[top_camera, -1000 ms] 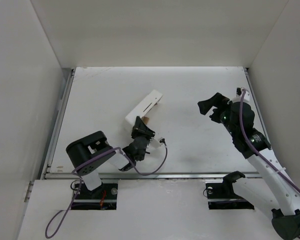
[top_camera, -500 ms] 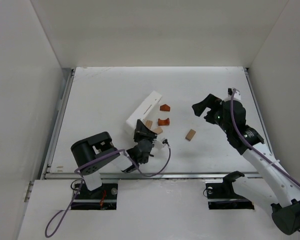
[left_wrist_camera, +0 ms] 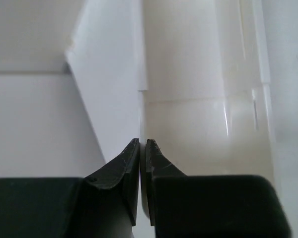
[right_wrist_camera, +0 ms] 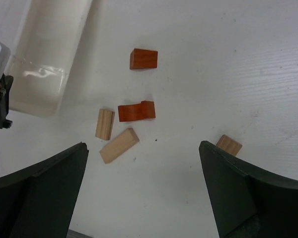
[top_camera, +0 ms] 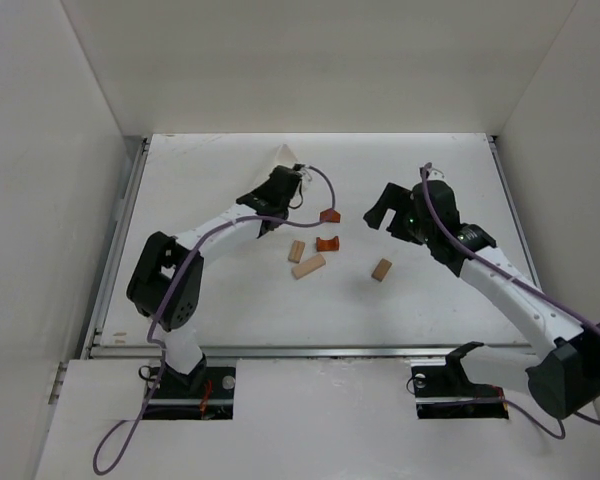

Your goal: Build the wood block tower

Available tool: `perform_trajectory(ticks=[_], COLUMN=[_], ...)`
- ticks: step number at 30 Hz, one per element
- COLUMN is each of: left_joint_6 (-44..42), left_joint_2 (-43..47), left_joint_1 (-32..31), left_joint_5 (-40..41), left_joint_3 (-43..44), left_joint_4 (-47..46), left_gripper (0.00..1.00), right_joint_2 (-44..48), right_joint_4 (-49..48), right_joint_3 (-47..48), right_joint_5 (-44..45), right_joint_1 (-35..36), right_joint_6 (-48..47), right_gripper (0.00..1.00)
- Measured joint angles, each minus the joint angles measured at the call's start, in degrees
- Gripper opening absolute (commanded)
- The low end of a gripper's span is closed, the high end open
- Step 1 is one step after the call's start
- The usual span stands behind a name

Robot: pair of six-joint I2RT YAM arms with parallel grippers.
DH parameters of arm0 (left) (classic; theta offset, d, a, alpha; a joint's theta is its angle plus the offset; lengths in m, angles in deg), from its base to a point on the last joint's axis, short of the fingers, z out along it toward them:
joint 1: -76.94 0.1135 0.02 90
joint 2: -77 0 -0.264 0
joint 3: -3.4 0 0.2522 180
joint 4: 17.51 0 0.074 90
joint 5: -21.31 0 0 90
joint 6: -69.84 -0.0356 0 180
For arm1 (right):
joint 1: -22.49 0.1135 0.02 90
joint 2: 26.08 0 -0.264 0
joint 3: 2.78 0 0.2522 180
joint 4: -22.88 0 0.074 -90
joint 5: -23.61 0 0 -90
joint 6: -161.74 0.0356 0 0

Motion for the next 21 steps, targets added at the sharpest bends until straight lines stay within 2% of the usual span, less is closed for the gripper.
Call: perform_trajectory(ticks=[4, 9, 19, 21], left_joint_6=[8.6, 17.2, 26.6, 27.5], left_joint_2=[-2.8, -4.8, -4.2, -3.7], left_joint_1=[7.7, 16.5, 20.2, 20.2], left_joint_5=[-6.5, -16.8, -26.9, -27.3], left_joint_3=[0.0, 2.2, 0.7, 0.2], left_joint_4=[9.0, 14.4, 16.7, 16.4], left_gripper=[0.0, 0.0, 0.0, 0.13], right_joint_2=[-2.2, -4.9, -17.5, -19.7], right_joint_4=[1.5, 6.9, 16.2, 16.9], right_joint_3=[0.3, 3.3, 4.6, 4.6], right_joint_5=[-1.1, 1.4, 4.9, 5.0], right_joint_1=[0.4, 0.7, 2.4, 3.2], right_joint_6=[0.1, 2.5, 5.6, 5.8], right_gripper=[1.0, 1.0, 1.0, 1.0])
